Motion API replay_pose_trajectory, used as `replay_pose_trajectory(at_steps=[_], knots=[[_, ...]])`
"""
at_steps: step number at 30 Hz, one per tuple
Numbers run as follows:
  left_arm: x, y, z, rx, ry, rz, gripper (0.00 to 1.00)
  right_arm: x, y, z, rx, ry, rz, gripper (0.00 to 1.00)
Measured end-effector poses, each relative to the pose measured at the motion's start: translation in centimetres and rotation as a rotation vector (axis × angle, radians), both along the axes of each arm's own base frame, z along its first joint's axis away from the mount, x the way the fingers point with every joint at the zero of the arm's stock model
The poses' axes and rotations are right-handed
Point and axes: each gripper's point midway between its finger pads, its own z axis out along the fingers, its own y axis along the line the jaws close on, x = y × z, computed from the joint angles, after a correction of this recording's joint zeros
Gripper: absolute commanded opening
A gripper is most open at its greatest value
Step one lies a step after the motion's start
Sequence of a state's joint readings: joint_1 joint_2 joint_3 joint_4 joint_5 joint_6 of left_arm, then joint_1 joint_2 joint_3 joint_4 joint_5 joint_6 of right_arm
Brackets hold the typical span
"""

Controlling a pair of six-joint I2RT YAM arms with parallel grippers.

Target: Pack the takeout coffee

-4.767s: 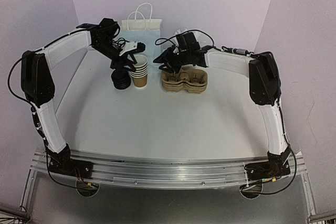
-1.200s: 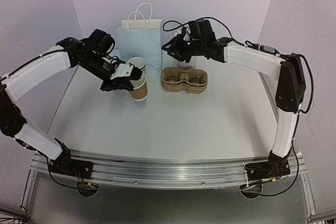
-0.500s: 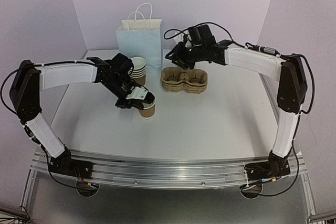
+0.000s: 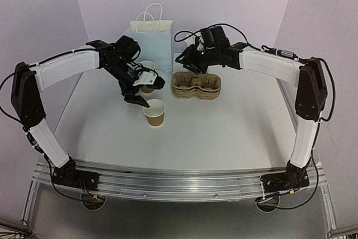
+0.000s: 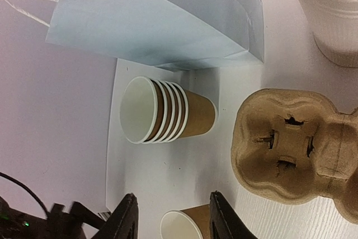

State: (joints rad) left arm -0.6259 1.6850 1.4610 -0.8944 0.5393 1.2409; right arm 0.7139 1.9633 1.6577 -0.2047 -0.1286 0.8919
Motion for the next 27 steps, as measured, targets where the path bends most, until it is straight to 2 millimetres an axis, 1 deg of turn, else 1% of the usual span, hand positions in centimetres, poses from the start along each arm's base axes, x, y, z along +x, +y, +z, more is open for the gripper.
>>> replay_pose_trajectory(at_steps=[1,2,3,5,7,9,11,13,14,16,19,23,27], knots=[[0.7,0.6,1.3,-0.029,0.002,0.030,0.91,0.0,0.0,0.0,0.000,0.000,0.001,0.40],[1.4,1.3,2.4,-0.059,0.007,0.063,0.89,0.0,0.0,0.0,0.000,0.000,0.003,0.40],[2.2,2.3,3.4,-0.091,0.026,0.119,0.85,0.0,0.0,0.0,0.001,0.000,0.003,0.40],[4.4,4.9,5.1,-0.148,0.067,0.261,0.70,-0.1,0.0,0.0,0.001,0.001,0.004,0.40],[7.1,7.7,6.2,-0.197,0.100,0.408,0.61,-0.1,0.1,0.0,0.001,0.001,0.006,0.41],[9.5,10.3,6.4,-0.237,0.151,0.561,0.61,-0.1,0.1,0.0,0.000,-0.001,0.009,0.41],[11.8,12.5,6.3,-0.276,0.180,0.689,0.62,-0.1,0.1,0.0,-0.003,-0.006,0.013,0.42],[13.9,14.0,5.6,-0.293,0.182,0.768,0.64,-0.1,0.1,0.0,-0.008,-0.013,0.020,0.42],[14.8,14.5,4.9,-0.291,0.179,0.792,0.67,-0.1,0.1,0.0,-0.010,-0.017,0.025,0.42],[16.1,14.9,3.1,-0.274,0.176,0.803,0.74,-0.2,0.2,0.0,-0.012,-0.019,0.035,0.42],[17.2,14.7,0.1,-0.231,0.175,0.771,0.75,-0.1,0.1,-0.3,-0.013,-0.019,0.052,0.42],[17.6,13.7,-3.2,-0.178,0.167,0.717,0.67,0.0,0.0,-0.9,-0.020,-0.012,0.066,0.42],[17.6,12.8,-4.6,-0.148,0.144,0.670,0.59,0.4,-0.2,-1.3,-0.029,-0.015,0.069,0.42]])
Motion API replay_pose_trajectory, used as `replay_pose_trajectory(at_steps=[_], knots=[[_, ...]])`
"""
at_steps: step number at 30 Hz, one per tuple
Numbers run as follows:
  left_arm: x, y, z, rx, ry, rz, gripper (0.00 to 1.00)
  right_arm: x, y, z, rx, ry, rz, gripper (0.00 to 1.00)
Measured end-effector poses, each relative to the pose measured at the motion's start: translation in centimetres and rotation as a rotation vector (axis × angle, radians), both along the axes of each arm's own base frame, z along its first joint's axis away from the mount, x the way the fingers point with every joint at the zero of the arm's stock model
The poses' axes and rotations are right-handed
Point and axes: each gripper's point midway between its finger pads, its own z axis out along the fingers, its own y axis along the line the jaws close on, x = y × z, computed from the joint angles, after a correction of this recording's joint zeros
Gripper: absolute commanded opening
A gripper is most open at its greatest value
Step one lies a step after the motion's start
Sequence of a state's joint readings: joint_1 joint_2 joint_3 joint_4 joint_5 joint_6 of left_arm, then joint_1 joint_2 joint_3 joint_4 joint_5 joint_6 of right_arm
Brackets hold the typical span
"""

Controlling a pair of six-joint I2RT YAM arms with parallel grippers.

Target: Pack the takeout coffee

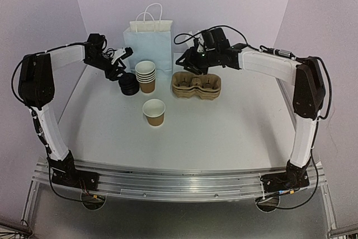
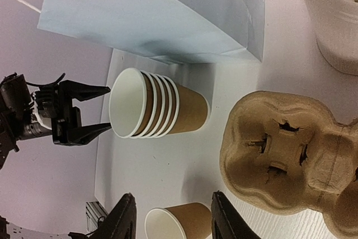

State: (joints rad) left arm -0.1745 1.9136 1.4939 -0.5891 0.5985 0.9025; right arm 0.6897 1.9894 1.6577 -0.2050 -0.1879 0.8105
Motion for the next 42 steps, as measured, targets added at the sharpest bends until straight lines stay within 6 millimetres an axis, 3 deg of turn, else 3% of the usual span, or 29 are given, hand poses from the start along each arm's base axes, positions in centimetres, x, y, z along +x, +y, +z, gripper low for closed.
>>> replay_pose_trajectory(at_steps=[7,23,42], knots=[[-1.1,-1.2,-3.2,0.096,-0.028,-0.054,0.52,0.4,-0.2,-0.6,-0.005,0.009,0.007,0.42],[0.1,-0.9,-5.2,0.148,-0.030,-0.023,0.30,0.3,-0.1,-1.1,-0.003,0.022,0.018,0.42],[0.4,-0.8,-4.4,0.154,-0.002,-0.011,0.01,0.2,-0.1,-1.1,0.001,0.025,0.024,0.42]])
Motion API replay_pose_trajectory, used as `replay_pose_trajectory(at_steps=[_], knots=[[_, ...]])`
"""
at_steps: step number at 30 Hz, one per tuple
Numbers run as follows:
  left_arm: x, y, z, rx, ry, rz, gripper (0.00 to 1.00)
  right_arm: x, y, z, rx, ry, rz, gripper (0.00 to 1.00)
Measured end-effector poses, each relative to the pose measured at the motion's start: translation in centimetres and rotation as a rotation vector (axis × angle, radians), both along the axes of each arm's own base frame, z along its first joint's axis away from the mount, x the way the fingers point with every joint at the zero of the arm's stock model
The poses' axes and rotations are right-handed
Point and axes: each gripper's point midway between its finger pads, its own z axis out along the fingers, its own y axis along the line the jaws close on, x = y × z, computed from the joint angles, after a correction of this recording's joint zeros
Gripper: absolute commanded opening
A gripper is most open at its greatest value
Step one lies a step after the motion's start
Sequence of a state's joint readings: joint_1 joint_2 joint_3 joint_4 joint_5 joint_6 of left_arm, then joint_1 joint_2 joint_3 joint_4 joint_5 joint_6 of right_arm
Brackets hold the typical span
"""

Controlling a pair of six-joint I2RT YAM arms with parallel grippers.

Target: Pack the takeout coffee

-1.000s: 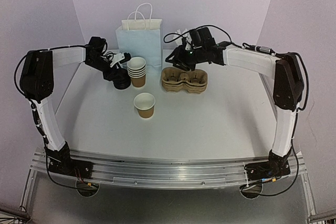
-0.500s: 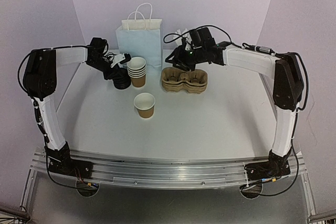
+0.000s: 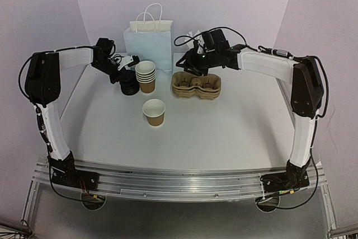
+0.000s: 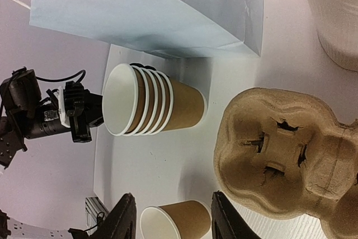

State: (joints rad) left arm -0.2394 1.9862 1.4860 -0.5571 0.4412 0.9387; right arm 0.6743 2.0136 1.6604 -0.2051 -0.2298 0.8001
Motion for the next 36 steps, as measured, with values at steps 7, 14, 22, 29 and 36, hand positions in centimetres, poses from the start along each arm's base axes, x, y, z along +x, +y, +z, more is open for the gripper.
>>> replay_pose_trajectory(at_steps=[7,14,22,29,36], knots=[[-0.2,0.0,0.2,0.002,0.016,0.002,0.00,0.0,0.0,0.0,0.001,0.001,0.003,0.42],[-0.3,0.1,0.6,-0.002,0.028,0.004,0.00,0.0,0.0,0.1,0.004,0.001,0.003,0.42],[-1.2,0.0,0.4,-0.023,0.076,-0.002,0.00,0.1,0.1,0.6,0.012,-0.008,0.004,0.42],[-1.6,-0.1,0.4,-0.032,0.091,-0.009,0.00,0.1,0.1,0.6,0.011,-0.007,0.003,0.42],[-2.1,0.1,1.3,-0.039,0.097,-0.006,0.00,0.1,0.1,0.6,0.012,-0.007,0.003,0.42]])
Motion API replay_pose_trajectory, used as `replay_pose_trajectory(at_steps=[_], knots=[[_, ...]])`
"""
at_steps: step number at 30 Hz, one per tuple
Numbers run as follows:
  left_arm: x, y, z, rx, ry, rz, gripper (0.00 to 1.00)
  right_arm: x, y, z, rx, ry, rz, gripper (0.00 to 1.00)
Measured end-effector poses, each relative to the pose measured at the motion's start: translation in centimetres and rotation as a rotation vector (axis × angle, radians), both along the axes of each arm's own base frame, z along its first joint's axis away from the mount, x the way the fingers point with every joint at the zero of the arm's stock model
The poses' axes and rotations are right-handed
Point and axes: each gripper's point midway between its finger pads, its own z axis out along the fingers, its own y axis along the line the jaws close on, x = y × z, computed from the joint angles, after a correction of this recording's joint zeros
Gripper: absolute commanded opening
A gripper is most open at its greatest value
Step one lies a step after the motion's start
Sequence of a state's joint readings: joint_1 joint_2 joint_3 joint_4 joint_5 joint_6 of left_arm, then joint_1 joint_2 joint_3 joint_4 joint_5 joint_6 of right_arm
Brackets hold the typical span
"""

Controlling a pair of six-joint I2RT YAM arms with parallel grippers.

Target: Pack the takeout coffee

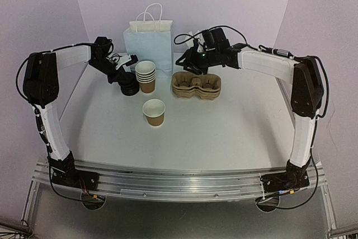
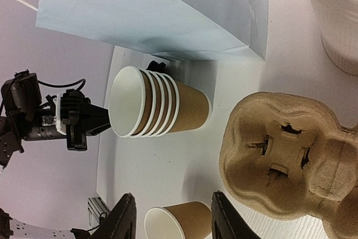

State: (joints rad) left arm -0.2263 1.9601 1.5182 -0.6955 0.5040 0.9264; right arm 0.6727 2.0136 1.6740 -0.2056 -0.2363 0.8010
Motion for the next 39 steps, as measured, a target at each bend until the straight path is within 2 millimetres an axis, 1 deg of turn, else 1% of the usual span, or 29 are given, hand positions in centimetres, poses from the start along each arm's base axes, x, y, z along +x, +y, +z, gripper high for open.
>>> replay_pose_trajectory(at_steps=[5,9,12,15,16,19,20,23,25,26,27,29,31,36,39], knots=[[-0.2,0.5,2.4,-0.027,-0.028,0.011,0.00,0.0,0.0,0.0,0.001,0.001,-0.001,0.42],[-0.8,0.7,4.5,-0.048,-0.051,0.013,0.00,0.0,0.0,0.0,0.003,0.005,-0.004,0.42],[-2.0,0.8,6.4,-0.060,-0.056,0.006,0.00,0.0,0.0,0.0,0.005,0.008,-0.006,0.42],[-3.7,0.8,8.8,-0.079,-0.069,-0.013,0.00,-0.1,0.0,0.2,0.007,0.007,-0.006,0.42],[-4.6,0.8,9.8,-0.086,-0.075,-0.029,0.00,-0.2,0.1,0.4,0.008,0.005,-0.005,0.43],[-8.2,0.6,12.6,-0.088,-0.086,-0.083,0.00,-0.9,0.5,1.0,0.013,0.000,0.008,0.45],[-9.7,-0.1,13.3,-0.084,-0.098,-0.115,0.00,-1.4,0.8,1.3,0.014,-0.002,0.017,0.46],[-15.3,-3.5,14.9,-0.087,-0.126,-0.257,0.00,-2.9,1.8,2.0,0.018,-0.008,0.051,0.49],[-18.8,-5.6,14.8,-0.097,-0.118,-0.349,0.00,-4.1,2.6,2.2,0.019,-0.009,0.076,0.52],[-20.2,-6.3,14.3,-0.094,-0.105,-0.383,0.00,-4.8,3.0,2.1,0.017,-0.006,0.090,0.53],[-21.2,-6.9,13.7,-0.088,-0.091,-0.408,0.00,-5.4,3.3,2.0,0.013,-0.002,0.104,0.54],[-22.2,-7.8,12.3,-0.072,-0.059,-0.439,0.00,-6.7,3.8,1.5,0.003,0.010,0.127,0.53],[-22.6,-8.7,10.9,-0.053,-0.029,-0.457,0.00,-7.9,4.1,0.9,-0.009,0.025,0.148,0.50],[-22.3,-11.1,7.5,-0.026,-0.016,-0.482,0.00,-10.2,4.2,0.0,-0.035,0.052,0.180,0.35],[-21.6,-12.0,6.3,-0.024,-0.020,-0.475,0.00,-10.9,4.6,0.0,-0.031,0.060,0.195,0.33]])
